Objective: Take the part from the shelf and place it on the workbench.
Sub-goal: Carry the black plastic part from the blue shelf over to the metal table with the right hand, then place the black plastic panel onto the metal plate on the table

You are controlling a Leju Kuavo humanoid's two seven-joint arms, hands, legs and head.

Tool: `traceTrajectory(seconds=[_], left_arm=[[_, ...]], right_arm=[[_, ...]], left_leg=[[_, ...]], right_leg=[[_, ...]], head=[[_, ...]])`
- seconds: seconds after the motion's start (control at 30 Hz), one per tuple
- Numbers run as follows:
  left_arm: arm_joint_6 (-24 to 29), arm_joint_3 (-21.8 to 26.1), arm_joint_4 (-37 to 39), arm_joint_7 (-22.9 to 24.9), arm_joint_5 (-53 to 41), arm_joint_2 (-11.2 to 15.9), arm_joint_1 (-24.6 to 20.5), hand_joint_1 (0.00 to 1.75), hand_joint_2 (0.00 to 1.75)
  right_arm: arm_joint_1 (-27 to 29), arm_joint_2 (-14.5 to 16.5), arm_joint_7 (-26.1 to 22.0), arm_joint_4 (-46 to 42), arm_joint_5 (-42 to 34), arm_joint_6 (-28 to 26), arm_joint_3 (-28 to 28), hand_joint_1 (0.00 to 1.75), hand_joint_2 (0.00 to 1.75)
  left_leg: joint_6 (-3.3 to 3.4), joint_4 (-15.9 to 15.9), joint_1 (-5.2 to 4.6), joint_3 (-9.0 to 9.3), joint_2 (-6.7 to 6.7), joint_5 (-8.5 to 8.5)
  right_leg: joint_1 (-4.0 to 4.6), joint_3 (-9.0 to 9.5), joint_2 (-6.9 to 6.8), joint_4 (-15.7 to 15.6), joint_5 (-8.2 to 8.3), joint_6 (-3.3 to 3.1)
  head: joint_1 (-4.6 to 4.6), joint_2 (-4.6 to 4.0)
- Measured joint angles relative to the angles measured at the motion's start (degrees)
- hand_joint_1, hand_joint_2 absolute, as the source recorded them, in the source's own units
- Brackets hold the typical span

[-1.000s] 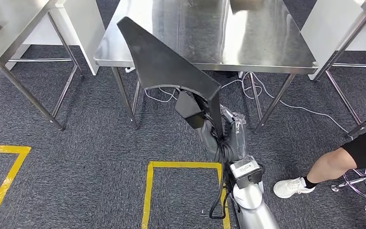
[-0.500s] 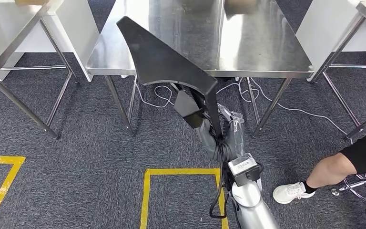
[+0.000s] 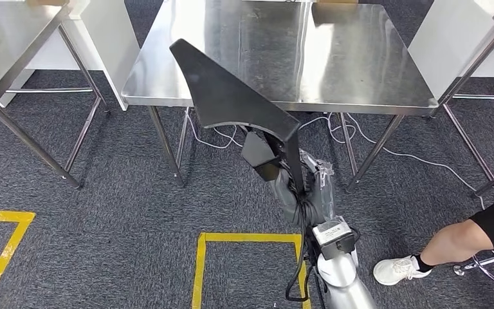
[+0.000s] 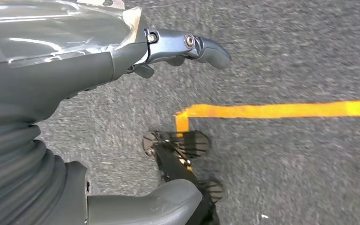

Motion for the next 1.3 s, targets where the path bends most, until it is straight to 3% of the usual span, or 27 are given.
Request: traceTrajectory(seconds=[0.07,0.1,0.2,0.27,0.53,0.6,0.67,0.73,0.8,0.83,0.9,0.93,1.0,1.07,1.13,1.17,1.23,1.27,1.3], left_arm=[[0.1,0.0,0.0,0.0,-0.1,0.0,-0.1,0.00,1.75],[0.2,0.0,0.0,0.0,-0.2,0.0,-0.2,0.00,1.75],[0.6,-0.1,0.0,0.0,-0.9,-0.1,-0.3,0.00,1.75],[0.9,-0.1,0.0,0.0,-1.0,-0.1,-0.4,0.00,1.75],[1.9,-0.1,0.0,0.0,-1.2,0.0,-0.5,0.00,1.75],[2.3,-0.1,0.0,-0.1,-1.2,-0.1,-0.6,0.00,1.75],[2.5,-0.1,0.0,-0.2,-1.3,-0.3,-0.7,0.00,1.75],[2.5,-0.1,0.0,-0.2,-1.5,-0.5,-0.8,0.00,1.75],[2.5,-0.1,0.0,-0.2,-1.6,-0.6,-0.8,0.00,1.75],[2.5,-0.1,0.0,-0.2,-1.7,-0.7,-0.8,0.00,1.75],[2.5,-0.1,0.0,-0.2,-1.7,-0.8,-0.8,0.00,1.75],[2.5,-0.1,0.0,-0.2,-1.7,-0.7,-0.8,0.00,1.75],[2.6,-0.1,0.0,-0.2,-1.8,-0.6,-0.9,0.00,1.75],[2.6,-0.1,0.0,-0.2,-1.8,-0.7,-1.1,0.00,1.75],[2.6,-0.1,0.0,-0.2,-1.8,-0.7,-1.3,0.00,1.75],[2.6,-0.1,0.0,-0.2,-1.8,-0.7,-1.4,0.00,1.75],[2.7,-0.1,0.0,-0.2,-1.9,-0.8,-1.4,0.00,1.75],[2.8,-0.1,0.0,-0.1,-1.9,-0.8,-1.4,0.00,1.75],[2.8,-0.1,0.0,0.0,-1.9,-0.8,-1.4,0.00,1.75]], right_arm=[[0.1,0.0,0.0,-0.2,0.0,-0.1,0.0,1.75,1.75],[0.1,0.0,0.0,-0.3,0.0,-0.1,-0.1,1.75,1.75],[0.2,0.0,0.0,-0.7,0.1,-0.1,-0.1,1.75,1.75],[0.3,0.0,0.0,-0.8,0.2,-0.1,-0.2,1.75,1.75],[1.1,0.1,0.1,-1.3,0.3,0.1,-0.2,1.75,1.75],[1.3,0.1,0.1,-1.7,0.4,0.2,-0.3,1.75,1.75],[1.3,0.1,0.1,-2.0,0.5,0.2,-0.4,1.75,1.75],[1.5,0.1,0.1,-2.1,0.6,0.2,-0.6,1.75,1.75],[2.0,0.0,0.1,-2.1,0.6,0.2,-0.9,1.75,1.75],[2.2,-0.1,0.1,-2.1,0.6,0.2,-1.0,1.75,1.75],[2.3,-0.1,0.1,-2.1,0.6,0.2,-1.1,1.75,1.75],[2.3,-0.1,0.1,-2.1,0.7,0.2,-1.1,1.75,1.75],[2.3,-0.1,0.1,-2.2,0.7,0.2,-1.1,1.75,1.75],[2.4,-0.1,0.1,-2.2,0.7,0.2,-1.2,1.75,1.75],[2.4,0.0,0.1,-2.4,0.7,0.2,-1.3,1.75,1.75],[2.4,0.0,0.1,-2.4,0.8,0.2,-1.3,1.75,1.75],[2.4,0.2,0.1,-2.6,1.0,0.2,-1.3,1.75,1.75],[2.5,0.2,0.1,-2.6,1.0,0.2,-1.3,1.75,1.75],[2.6,0.2,0.1,-2.6,1.1,0.2,-1.3,1.75,1.75]], left_leg=[[-0.44,0.1,-0.13,0.26,0.02,-0.51],[-0.29,0.1,-0.04,0.32,0.06,-0.51],[0.33,-0.1,0.19,0.57,0.19,-0.46],[0.30,-0.4,0.23,0.75,0.25,-0.55],[0.84,-0.4,0.06,0.74,0.29,-0.91],[1.02,-1.7,0.12,1.57,0.61,-0.18],[1.05,-3.3,0.47,2.68,1.27,0.69],[0.99,-3.7,0.63,3.09,2.01,0.79],[0.78,-3.6,0.71,3.30,2.77,0.55],[0.51,-3.6,0.84,3.48,3.18,0.30],[-0.32,-3.0,1.16,3.95,4.02,-0.52],[-0.87,-2.6,1.15,4.07,4.39,-1.10],[-1.72,-1.9,0.83,4.16,5.03,-2.06],[-2.11,-1.7,0.79,4.36,5.77,-2.50],[-2.44,-0.6,1.24,4.20,5.00,-3.71],[-2.55,1.6,1.39,3.23,3.88,-5.08],[-2.47,9.4,1.40,-0.92,1.43,-8.60],[-2.35,13.4,1.34,-3.43,0.95,-9.81],[-2.12,16.0,1.27,-5.43,0.74,-9.95]], right_leg=[[0.10,0.66,0.09,-1.0,0.32,-0.86],[0.04,0.64,0.16,-1.0,0.34,-1.12],[0.09,0.63,0.36,-1.0,0.30,-1.30],[0.09,0.65,0.43,-1.0,0.19,-1.47],[-0.16,0.78,0.55,-1.3,0.23,-1.42],[0.20,0.89,0.60,-1.4,0.26,-1.18],[0.48,-0.55,0.56,1.7,-1.05,-1.22],[0.21,-4.25,0.50,8.8,-3.63,-1.31],[-0.14,-7.02,0.45,13.5,-4.65,-0.64],[-0.36,-6.72,0.25,12.5,-3.76,0.08],[-0.81,-3.36,-1.16,5.3,-0.62,1.58],[-0.78,-1.53,-2.18,2.0,0.55,1.90],[-0.59,-0.08,-3.09,-0.6,0.94,0.87],[-0.50,-0.31,-1.96,-0.2,0.54,-0.70],[-0.58,-0.29,-0.71,-0.2,0.37,-1.61],[-0.61,-0.20,-0.09,-0.2,0.34,-1.99],[-0.40,-0.13,1.10,-0.2,0.26,-2.45],[-0.21,-0.11,1.76,-0.2,0.24,-2.58],[0.00,-0.06,2.39,-0.2,0.20,-2.67]], head=[[-0.03,0.01],[-0.08,0.01],[-0.09,-0.01],[-0.09,-0.01],[-0.09,0.00],[-0.06,0.01],[0.11,0.01],[0.27,0.00],[0.36,0.00],[0.39,0.00],[0.44,0.00],[0.55,-0.01],[0.57,0.00],[0.32,0.01],[0.13,0.01],[0.05,0.01],[-0.09,0.01],[-0.13,0.00],[-0.14,0.00]])
